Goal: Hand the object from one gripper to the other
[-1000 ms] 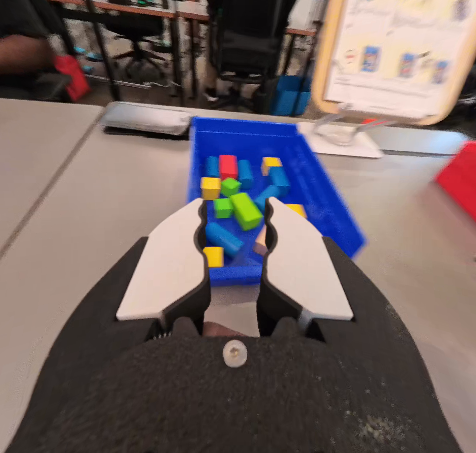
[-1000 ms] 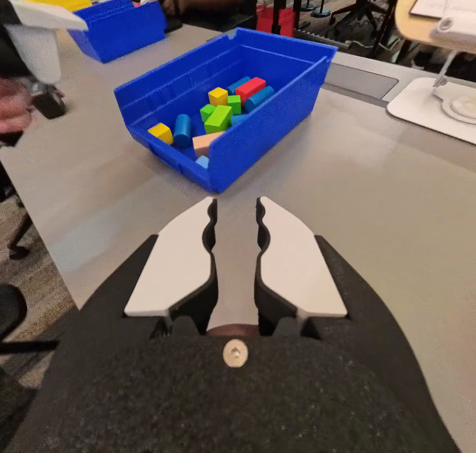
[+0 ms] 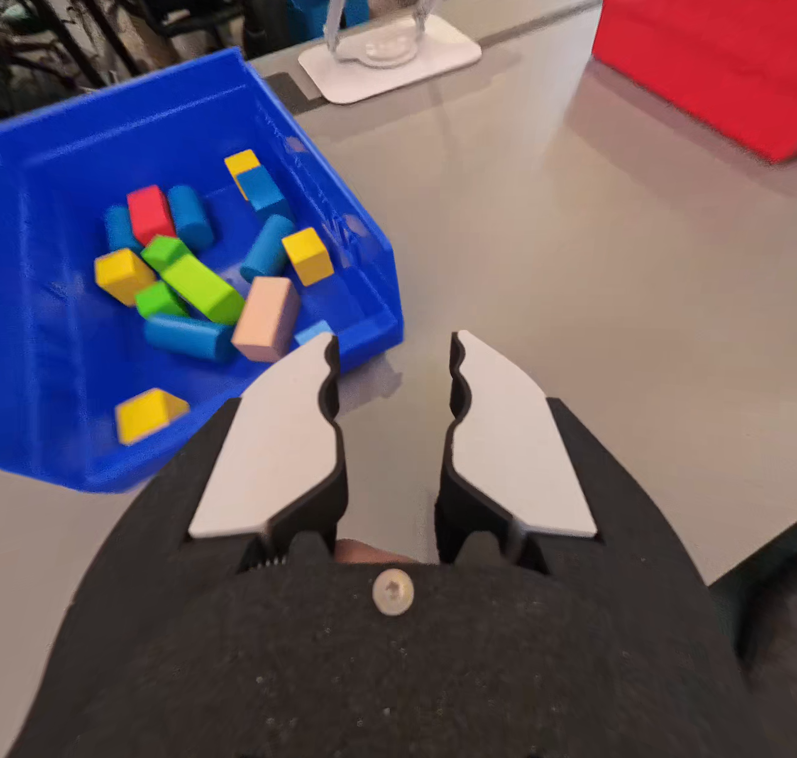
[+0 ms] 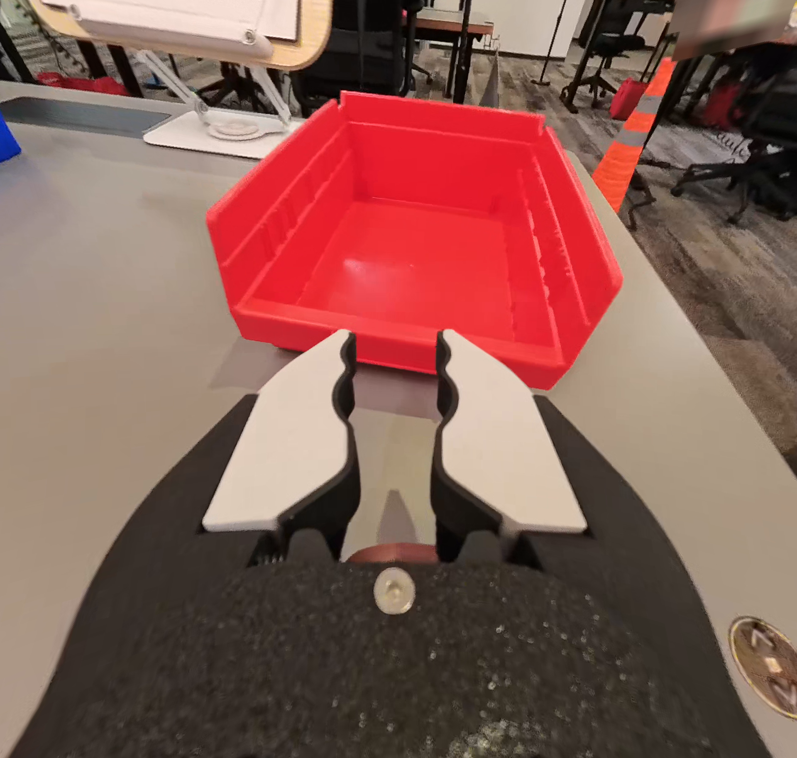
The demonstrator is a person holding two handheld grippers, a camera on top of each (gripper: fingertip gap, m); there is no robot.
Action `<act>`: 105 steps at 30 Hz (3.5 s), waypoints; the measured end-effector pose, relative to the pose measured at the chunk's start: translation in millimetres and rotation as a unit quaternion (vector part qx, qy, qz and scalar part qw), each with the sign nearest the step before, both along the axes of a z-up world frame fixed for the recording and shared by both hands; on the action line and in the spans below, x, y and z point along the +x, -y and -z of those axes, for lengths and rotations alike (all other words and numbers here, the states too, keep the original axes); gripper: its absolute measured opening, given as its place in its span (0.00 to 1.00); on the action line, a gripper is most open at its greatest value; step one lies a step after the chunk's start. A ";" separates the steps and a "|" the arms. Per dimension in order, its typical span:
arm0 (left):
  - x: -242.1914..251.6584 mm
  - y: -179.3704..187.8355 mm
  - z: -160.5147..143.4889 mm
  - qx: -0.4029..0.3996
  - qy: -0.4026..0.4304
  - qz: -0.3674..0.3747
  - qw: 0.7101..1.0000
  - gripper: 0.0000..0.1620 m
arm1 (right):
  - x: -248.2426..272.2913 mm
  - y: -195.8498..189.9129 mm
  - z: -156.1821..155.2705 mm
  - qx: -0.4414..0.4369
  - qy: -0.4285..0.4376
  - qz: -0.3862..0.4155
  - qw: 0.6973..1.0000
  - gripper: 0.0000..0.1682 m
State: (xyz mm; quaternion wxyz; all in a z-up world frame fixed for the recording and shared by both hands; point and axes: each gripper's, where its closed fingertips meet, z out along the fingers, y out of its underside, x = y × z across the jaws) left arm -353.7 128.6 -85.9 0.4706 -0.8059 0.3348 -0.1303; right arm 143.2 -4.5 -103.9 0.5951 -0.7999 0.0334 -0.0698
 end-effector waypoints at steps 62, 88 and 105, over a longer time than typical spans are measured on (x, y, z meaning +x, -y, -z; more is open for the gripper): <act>163.8 97.9 4.9 -0.153 0.268 0.241 0.920 0.27 | -221.0 -95.3 -129.3 0.001 -0.280 -0.475 0.834 0.19; 158.2 104.4 37.6 -0.149 0.159 0.226 0.949 0.23 | 33.0 -230.7 90.8 -0.493 -0.016 -0.001 0.870 0.19; 151.3 95.0 24.1 -0.097 0.141 0.216 0.961 0.24 | -77.7 -71.6 -30.9 -0.068 -0.024 -0.088 0.993 0.28</act>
